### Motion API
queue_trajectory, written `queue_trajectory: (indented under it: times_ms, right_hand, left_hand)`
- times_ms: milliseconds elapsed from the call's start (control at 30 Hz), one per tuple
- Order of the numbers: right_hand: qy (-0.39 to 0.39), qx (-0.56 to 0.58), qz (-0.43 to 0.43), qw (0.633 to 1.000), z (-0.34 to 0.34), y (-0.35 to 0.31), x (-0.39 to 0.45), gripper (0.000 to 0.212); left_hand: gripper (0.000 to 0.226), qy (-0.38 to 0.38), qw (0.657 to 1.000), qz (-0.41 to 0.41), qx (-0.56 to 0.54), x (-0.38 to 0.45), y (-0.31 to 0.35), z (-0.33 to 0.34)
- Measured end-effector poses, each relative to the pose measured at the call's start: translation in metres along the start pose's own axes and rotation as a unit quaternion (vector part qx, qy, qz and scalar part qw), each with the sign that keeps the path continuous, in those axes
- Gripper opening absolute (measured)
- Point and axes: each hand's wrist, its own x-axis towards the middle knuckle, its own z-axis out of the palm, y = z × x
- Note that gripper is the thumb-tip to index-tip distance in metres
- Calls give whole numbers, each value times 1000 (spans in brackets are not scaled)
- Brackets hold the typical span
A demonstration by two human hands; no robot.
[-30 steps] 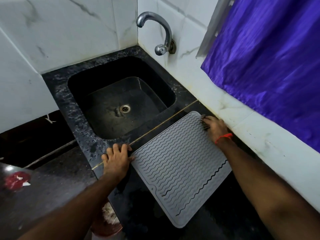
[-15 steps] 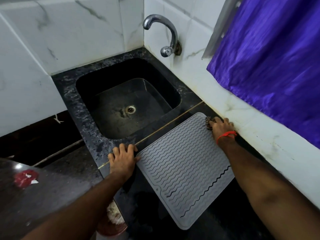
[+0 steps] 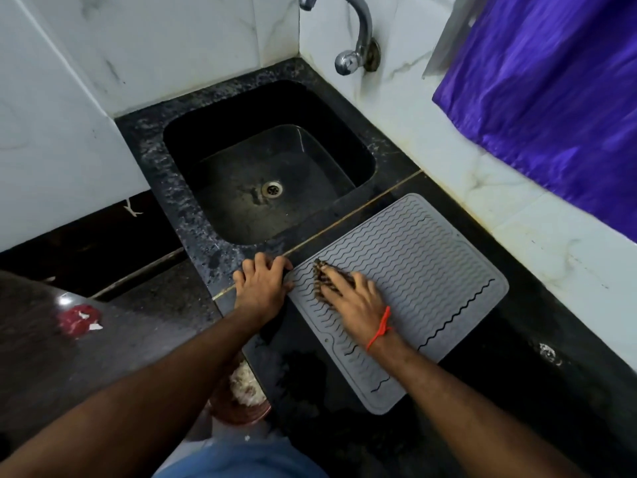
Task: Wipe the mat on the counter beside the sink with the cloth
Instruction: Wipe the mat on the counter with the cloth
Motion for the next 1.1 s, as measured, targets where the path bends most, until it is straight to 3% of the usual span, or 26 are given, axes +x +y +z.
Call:
queue_trajectory:
  times_ms: [100,167,333,400,500,633,733,867,1000,1100]
  right_hand:
    - [-11,-52,-2,999,-4,68,7,49]
    - [-58,-76,65,993,-14,117,13,60]
    - [-116,-64,262,956,-28,181,21,54]
    - [-81,-31,268,960,-27,151,23,56]
    - [-20,-9,194,981,-19,63,23,56]
    - [-25,74,111,991,1,-51,11,50]
    - [-25,72,41,996,5,-66,0,46]
    - [-27,81,-48,995,-11,-35,-2,46]
    - [-15,153,45,987,-24,-18,10,72]
    - [-24,137,110,984,-19,-33,31,65]
  left_hand:
    - [32,0,1000,-3,28,1,4,1]
    - [30,0,999,-11,34,1,5,2]
    - [22,0,999,-25,22,-3,9,4]
    - [22,-3,1000,-26,15,-3,9,5]
    - [23,-11,1000,-28,-8,-2,5,4]
    - [19,-17,998,-46,-34,-2,4,4]
    - [27,-15,998,-51,-33,-4,4,7]
    - [25,-20,997,-53,-57,-4,6,6]
    - [16,-24,993,-61,-97,-3,4,0]
    - [19,-13,993,-76,-91,-3,1,-8]
